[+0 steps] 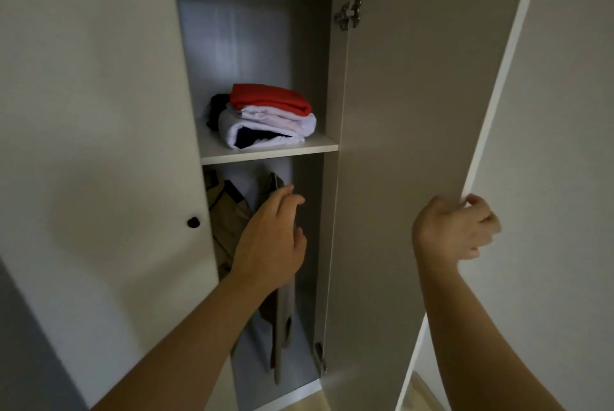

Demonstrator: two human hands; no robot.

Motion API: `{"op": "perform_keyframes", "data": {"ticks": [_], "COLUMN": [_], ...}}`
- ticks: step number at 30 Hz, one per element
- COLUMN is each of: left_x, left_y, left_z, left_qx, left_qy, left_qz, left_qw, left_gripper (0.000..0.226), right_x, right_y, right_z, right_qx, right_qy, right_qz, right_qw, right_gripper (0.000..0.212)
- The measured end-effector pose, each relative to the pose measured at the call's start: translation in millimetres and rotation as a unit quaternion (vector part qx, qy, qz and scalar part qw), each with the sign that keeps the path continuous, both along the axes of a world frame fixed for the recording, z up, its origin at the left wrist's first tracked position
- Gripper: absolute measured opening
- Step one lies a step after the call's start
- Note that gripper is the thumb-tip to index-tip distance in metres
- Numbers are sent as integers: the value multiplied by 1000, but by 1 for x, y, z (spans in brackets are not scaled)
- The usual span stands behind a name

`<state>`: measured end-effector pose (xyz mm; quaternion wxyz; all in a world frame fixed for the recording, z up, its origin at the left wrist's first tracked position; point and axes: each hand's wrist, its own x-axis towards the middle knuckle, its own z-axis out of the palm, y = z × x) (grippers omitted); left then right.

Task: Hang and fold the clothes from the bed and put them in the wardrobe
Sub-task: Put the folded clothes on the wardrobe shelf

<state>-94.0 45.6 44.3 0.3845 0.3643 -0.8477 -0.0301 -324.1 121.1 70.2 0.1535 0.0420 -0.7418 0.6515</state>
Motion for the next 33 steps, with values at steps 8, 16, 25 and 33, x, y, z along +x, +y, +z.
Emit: {"op": "perform_keyframes", "data": {"ticks": [8,16,25,33], "left_x": [39,89,128,135], "left_y": [-24,-63,-140,-192], "left_z": [-8,-10,23,21], "left_qx": [7,6,-55,-96], "left_qy": [2,20,-187,-369], "left_qz": [62,139,181,217], "left_qw": [998,990,964,899], "left_gripper": [52,55,80,85], "right_x": [106,137,162,169], "right_y": [-27,-71,-179,-225], "right_z": [-35,-19,0,11], "right_qx": [-38,129,477,525], "right_qy": [46,359,504,486], "right_qz": [267,459,440,445], "right_qw": [962,803,570,539], "right_gripper": [27,47,77,82]}}
